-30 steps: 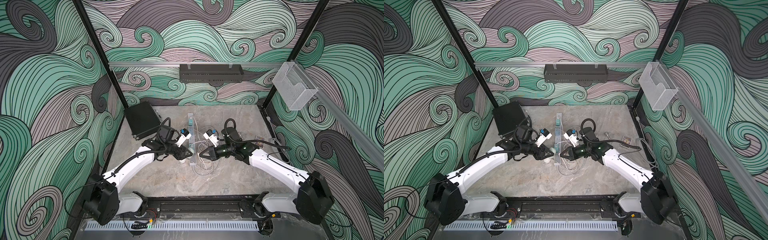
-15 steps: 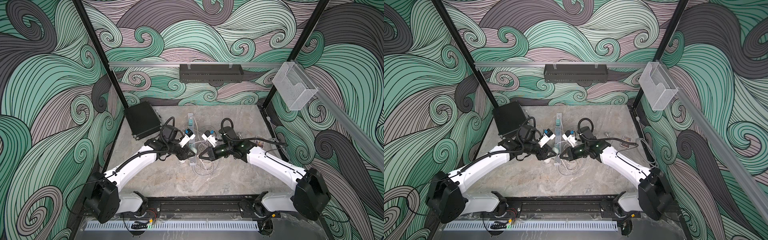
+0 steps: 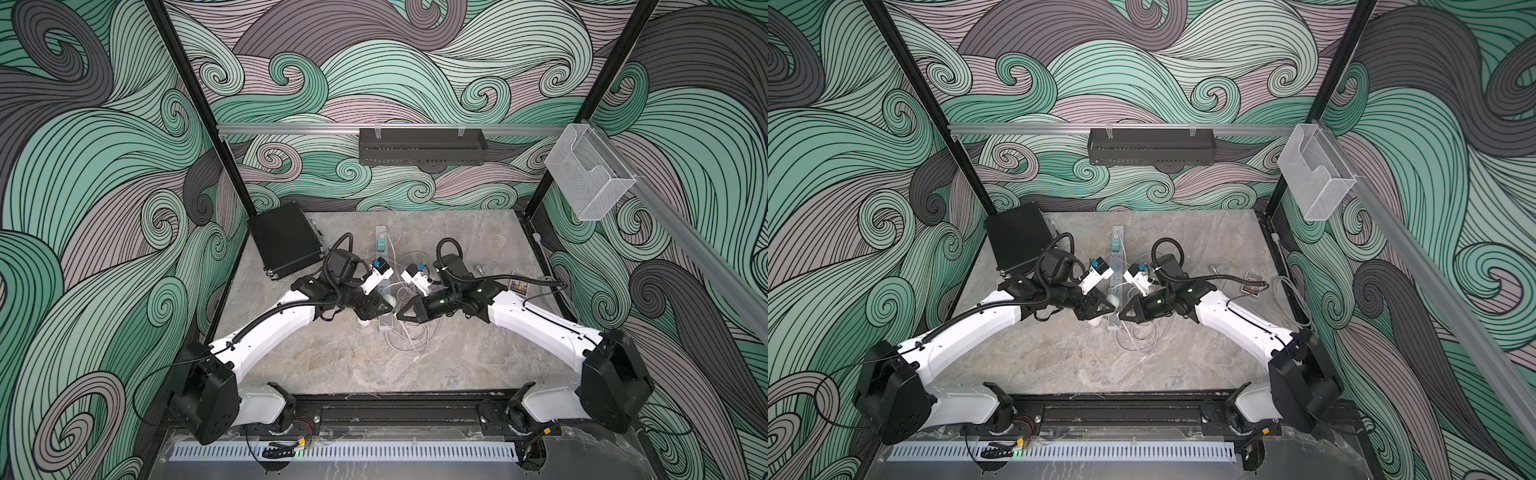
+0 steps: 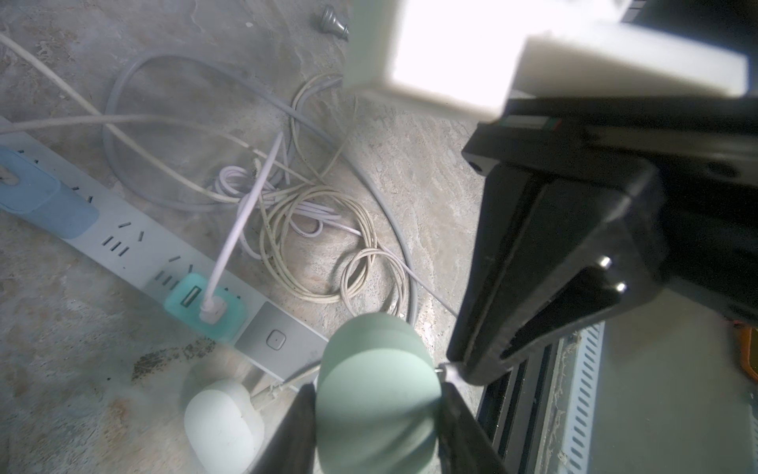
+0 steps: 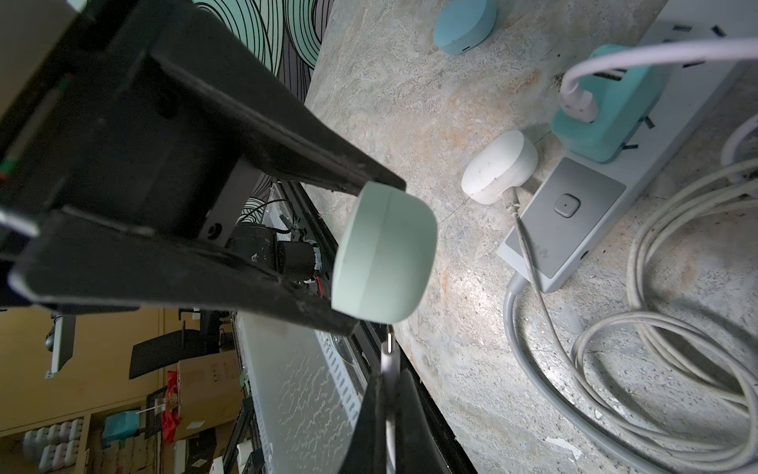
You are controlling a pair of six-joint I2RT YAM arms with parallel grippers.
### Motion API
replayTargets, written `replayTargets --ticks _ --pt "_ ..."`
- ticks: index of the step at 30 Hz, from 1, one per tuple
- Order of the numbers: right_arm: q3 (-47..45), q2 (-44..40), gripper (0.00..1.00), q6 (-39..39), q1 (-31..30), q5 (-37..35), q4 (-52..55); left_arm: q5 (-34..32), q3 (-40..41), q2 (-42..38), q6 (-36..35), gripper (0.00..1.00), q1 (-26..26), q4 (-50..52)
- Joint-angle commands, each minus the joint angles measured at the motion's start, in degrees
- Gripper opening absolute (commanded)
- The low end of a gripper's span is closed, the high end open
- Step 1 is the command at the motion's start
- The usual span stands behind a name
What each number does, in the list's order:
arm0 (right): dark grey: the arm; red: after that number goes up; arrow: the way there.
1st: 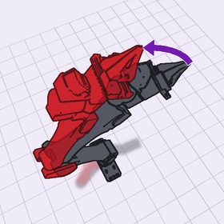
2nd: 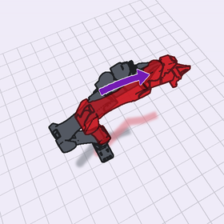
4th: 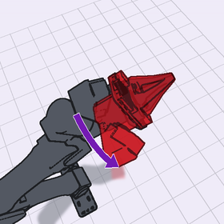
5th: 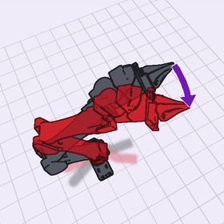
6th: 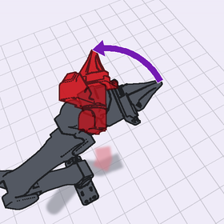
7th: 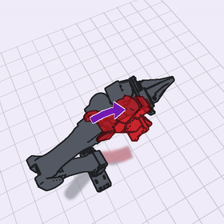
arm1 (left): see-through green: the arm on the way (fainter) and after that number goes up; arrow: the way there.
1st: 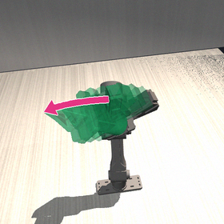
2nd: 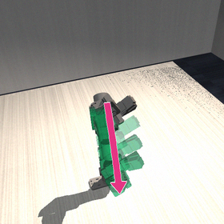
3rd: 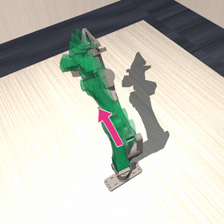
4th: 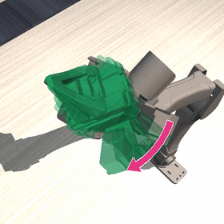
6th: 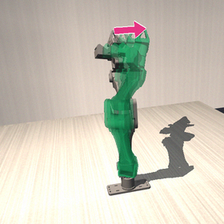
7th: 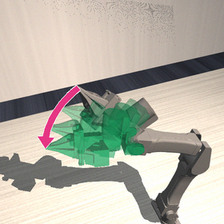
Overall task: Charge the bluetooth headset
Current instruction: Insert the charging cable into the bluetooth headset.
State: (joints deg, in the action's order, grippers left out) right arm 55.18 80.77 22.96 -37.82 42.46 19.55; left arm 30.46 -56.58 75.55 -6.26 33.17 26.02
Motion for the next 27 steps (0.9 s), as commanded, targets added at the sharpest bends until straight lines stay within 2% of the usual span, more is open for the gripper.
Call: replayTargets --ticks 1,27 --pt "1.6 0.0 0.00 0.0 -0.3 0.1 0.3 1.1 -1.9 0.0 -0.8 0.19 0.8 0.3" --pt "2.3 0.0 0.00 0.7 -0.5 -0.7 -0.7 -0.1 -2.1 0.6 -2.8 0.19 2.5 2.0"
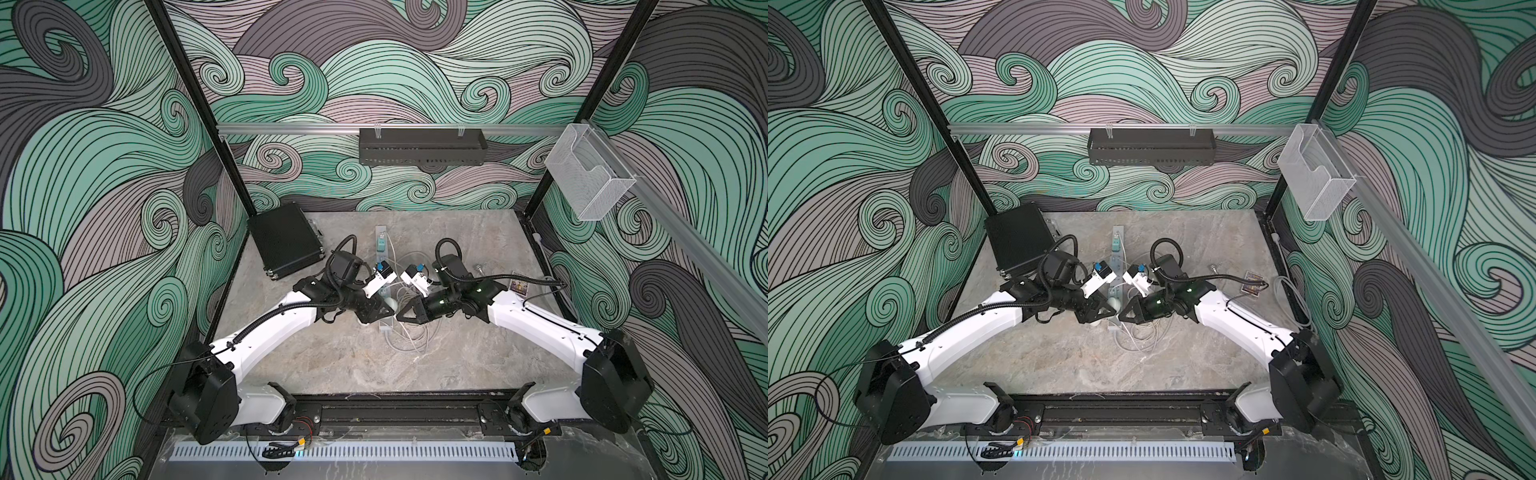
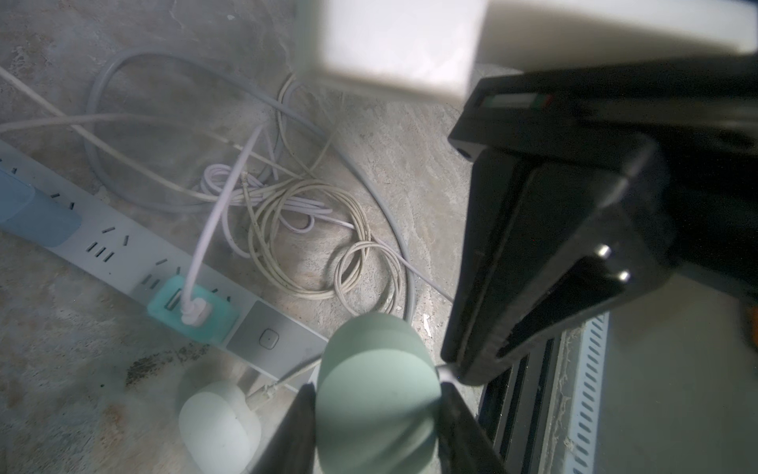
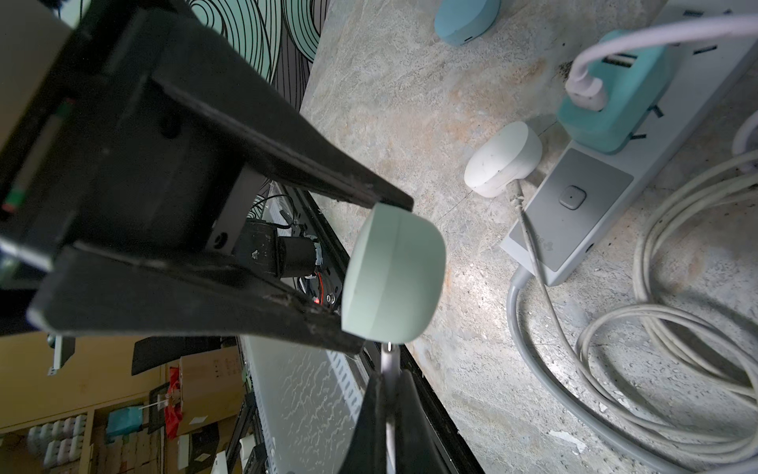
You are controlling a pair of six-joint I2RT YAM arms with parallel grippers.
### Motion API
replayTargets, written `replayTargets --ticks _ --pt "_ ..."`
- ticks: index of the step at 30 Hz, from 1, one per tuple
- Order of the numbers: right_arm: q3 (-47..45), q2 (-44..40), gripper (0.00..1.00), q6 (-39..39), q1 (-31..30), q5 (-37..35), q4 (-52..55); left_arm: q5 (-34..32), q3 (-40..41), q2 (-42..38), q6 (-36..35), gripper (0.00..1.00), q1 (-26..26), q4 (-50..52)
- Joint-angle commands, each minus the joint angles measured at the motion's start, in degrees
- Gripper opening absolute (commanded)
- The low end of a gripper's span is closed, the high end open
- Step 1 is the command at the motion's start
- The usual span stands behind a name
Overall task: Charge the bluetooth headset
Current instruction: Insert the charging cable into the bluetooth headset.
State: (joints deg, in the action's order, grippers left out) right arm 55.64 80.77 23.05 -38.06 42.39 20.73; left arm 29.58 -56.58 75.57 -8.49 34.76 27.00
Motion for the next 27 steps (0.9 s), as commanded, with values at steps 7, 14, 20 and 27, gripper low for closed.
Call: replayTargets --ticks 7,14,20,27 --pt "2.1 0.6 0.00 2.9 -0.2 -3.9 -1.7 1.6 -2.8 0.2 0.0 0.19 1.5 1.2" --pt "3.0 1.0 0.00 8.4 -0.8 -8.7 -4.7 2.8 -3.0 -0.2 1.0 0.19 2.2 1.4" --pt "3.4 1.4 0.00 11.5 -1.0 -11.9 -7.5 4.3 -3.5 -0.7 1.1 0.19 3.0 1.3" --pt "3.3 1.7 0.00 12.3 -1.5 -14.0 -9.7 6.7 -3.6 -1.0 1.4 0.18 3.5 2.2"
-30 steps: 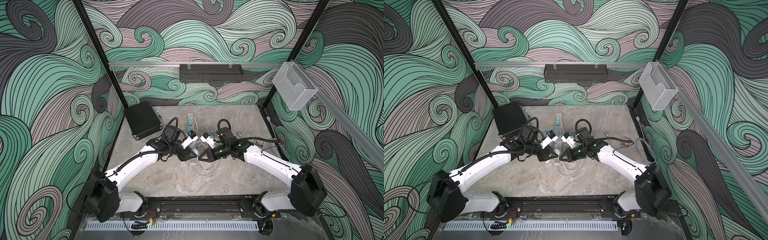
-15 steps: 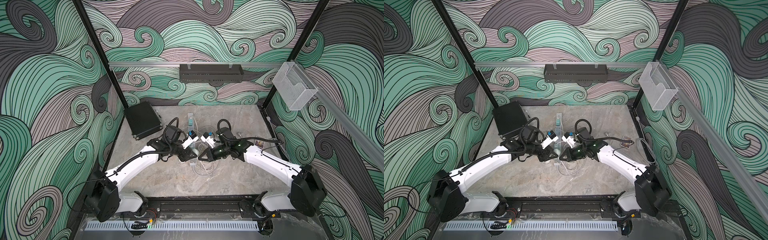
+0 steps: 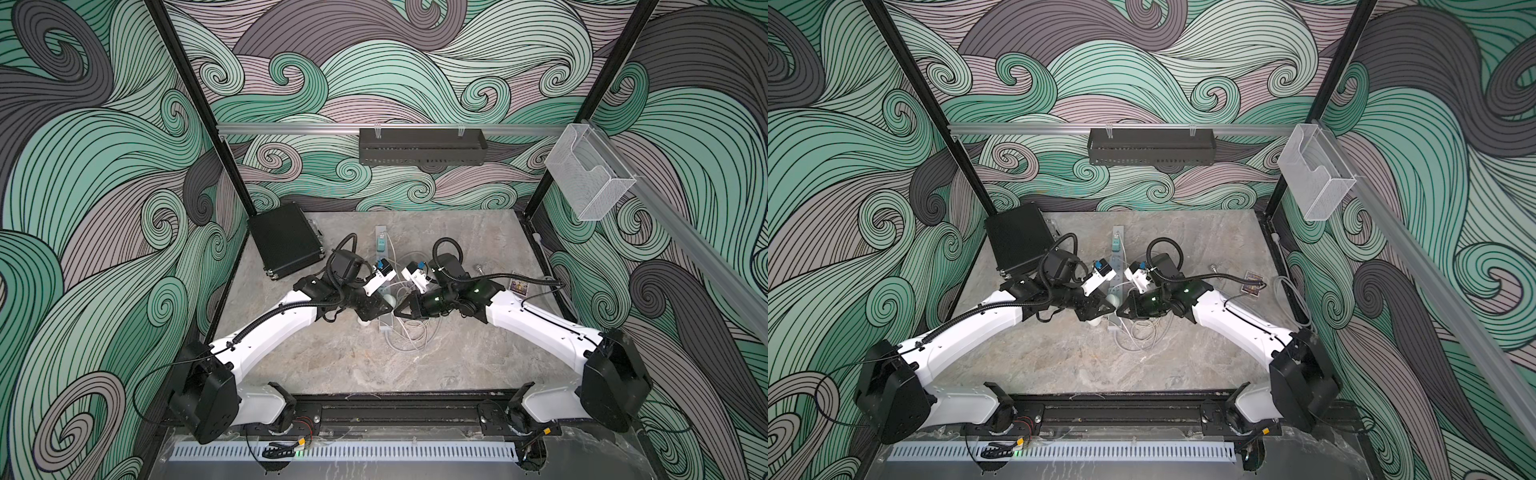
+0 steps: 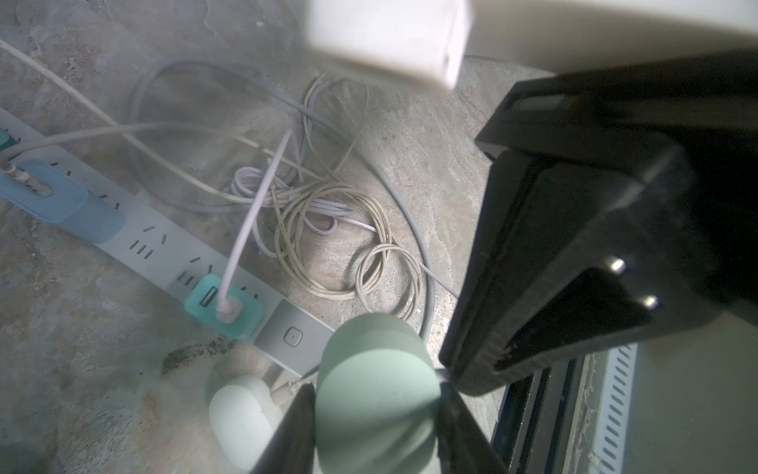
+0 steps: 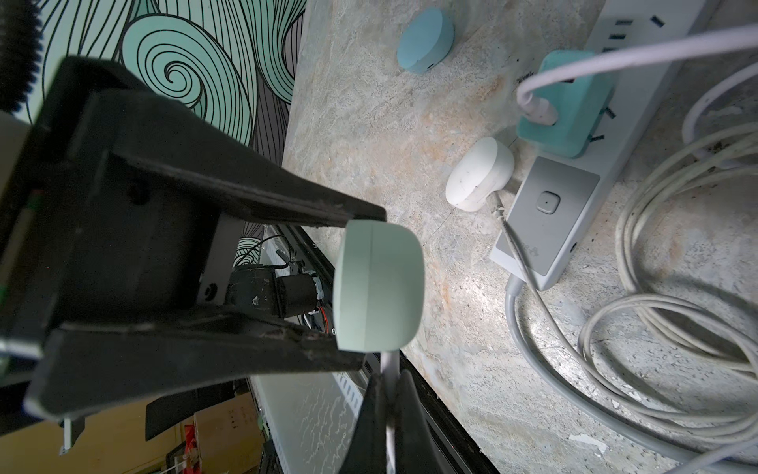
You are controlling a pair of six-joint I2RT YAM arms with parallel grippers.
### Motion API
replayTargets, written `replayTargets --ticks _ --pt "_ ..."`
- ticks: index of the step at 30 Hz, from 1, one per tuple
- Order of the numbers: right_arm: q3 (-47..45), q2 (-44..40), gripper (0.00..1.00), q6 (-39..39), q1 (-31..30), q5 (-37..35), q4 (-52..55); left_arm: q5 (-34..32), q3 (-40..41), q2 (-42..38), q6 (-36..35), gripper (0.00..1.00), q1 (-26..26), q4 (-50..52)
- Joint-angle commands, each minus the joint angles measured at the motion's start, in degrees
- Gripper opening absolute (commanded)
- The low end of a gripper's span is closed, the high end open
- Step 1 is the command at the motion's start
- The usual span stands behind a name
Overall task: Charge the bluetooth headset
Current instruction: Insert the charging cable into the bluetooth headset.
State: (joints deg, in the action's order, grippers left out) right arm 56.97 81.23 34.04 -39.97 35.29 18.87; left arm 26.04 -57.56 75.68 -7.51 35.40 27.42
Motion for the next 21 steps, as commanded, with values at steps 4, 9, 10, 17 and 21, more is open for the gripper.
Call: replayTargets --ticks 4,9,10,17,21 --pt "3.0 1.6 0.00 1.4 0.4 -7.8 -8.7 12.4 -1.8 -1.9 -0.1 0.17 3.3 1.4" --pt "3.5 3.3 0.00 2.0 0.4 -8.5 -11.3 17.2 -1.4 -2.0 1.7 0.17 3.4 -0.5" --pt "3.8 3.6 0.00 1.8 0.5 -8.5 -11.5 17.9 -1.2 -2.1 2.4 0.17 3.4 -1.1" --pt "3.6 3.4 0.00 -0.5 1.7 -4.7 -8.3 6.9 -2.1 -3.1 6.2 0.16 3.4 3.5" --pt "1.7 1.6 0.09 -3.5 2.6 -2.5 -4.8 -9.6 -2.0 -4.3 10.0 0.16 2.9 7.7"
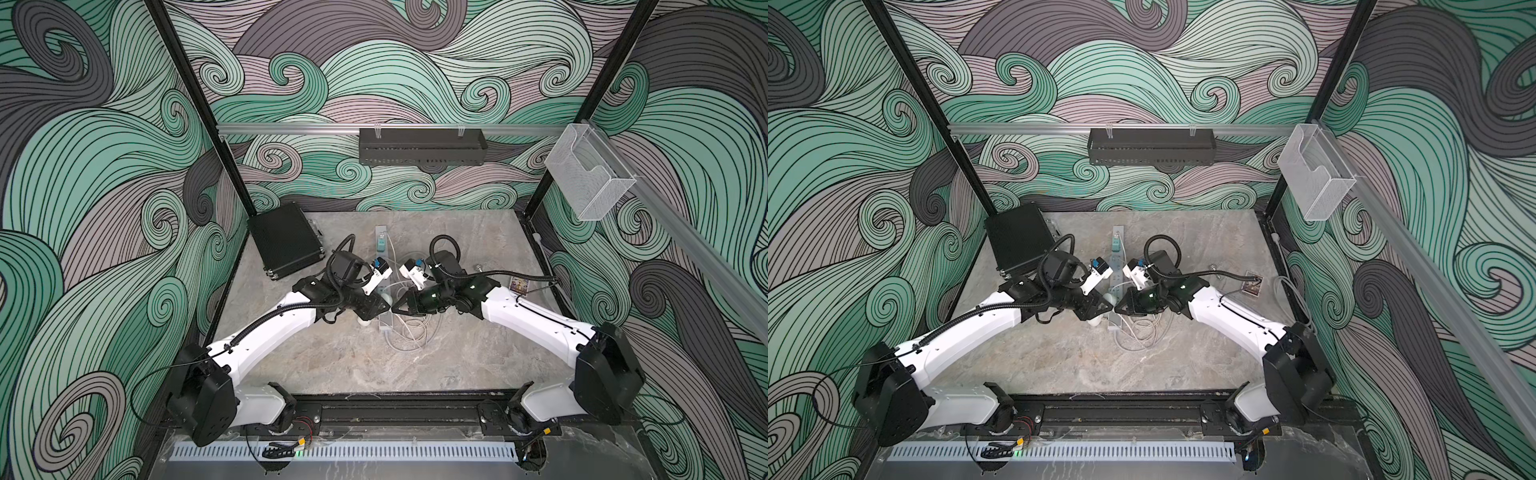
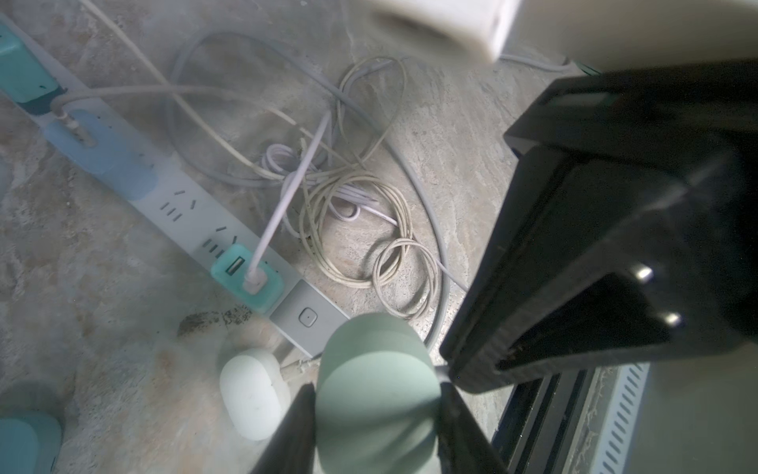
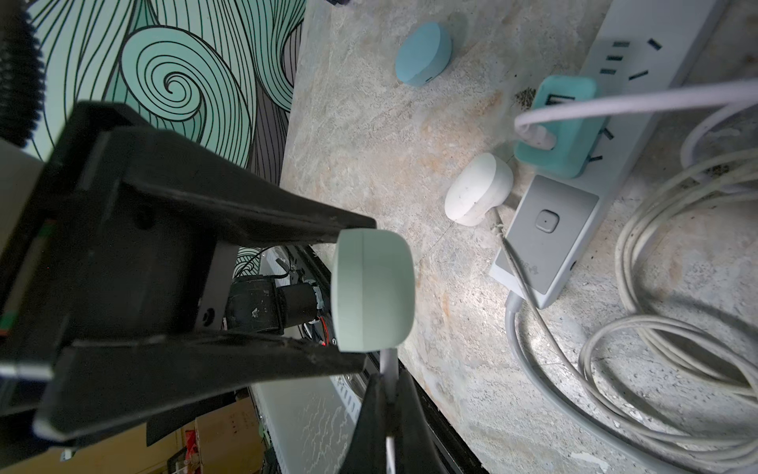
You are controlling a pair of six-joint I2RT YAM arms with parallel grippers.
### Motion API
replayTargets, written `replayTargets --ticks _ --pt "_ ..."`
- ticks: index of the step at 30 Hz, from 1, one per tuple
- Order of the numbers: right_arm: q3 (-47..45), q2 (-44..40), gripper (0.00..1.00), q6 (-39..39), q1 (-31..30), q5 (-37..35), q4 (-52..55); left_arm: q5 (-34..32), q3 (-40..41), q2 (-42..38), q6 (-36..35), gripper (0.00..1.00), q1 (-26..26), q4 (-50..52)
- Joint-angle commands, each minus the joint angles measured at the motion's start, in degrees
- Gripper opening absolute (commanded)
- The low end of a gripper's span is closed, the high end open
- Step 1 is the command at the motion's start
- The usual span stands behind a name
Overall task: Charge the bluetooth headset
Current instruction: Insert the charging cable into the bluetooth headset.
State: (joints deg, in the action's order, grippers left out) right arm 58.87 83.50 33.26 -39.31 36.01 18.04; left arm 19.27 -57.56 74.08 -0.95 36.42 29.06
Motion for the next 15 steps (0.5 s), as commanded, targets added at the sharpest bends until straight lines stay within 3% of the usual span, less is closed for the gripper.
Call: replayTargets --ticks 1,4,6,9,15 --pt "-0.5 -1.2 0.15 -3.9 2.0 -3.0 -2.6 -5.3 -2.0 -2.7 4.0 0.16 1.7 6.9" --pt "-0.7 -3.6 0.38 -7.8 3.1 -1.0 1.4 -10.6 -2.4 -2.0 6.8 0.17 1.4 9.5" --pt "-1.2 -5.6 0.47 -8.9 4.8 0.0 2.3 -12.9 -2.7 -1.3 8.9 0.17 1.2 12.1" --pt "-3.8 -9.9 0.54 -9.2 8.4 -0.5 3.9 -16.0 -1.6 -0.7 13.4 0.17 0.1 15.3" --pt "-5.4 -15.1 0.59 -14.3 11.9 -5.8 7.3 -18.5 4.5 -1.1 19.3 0.17 -4.7 18.1"
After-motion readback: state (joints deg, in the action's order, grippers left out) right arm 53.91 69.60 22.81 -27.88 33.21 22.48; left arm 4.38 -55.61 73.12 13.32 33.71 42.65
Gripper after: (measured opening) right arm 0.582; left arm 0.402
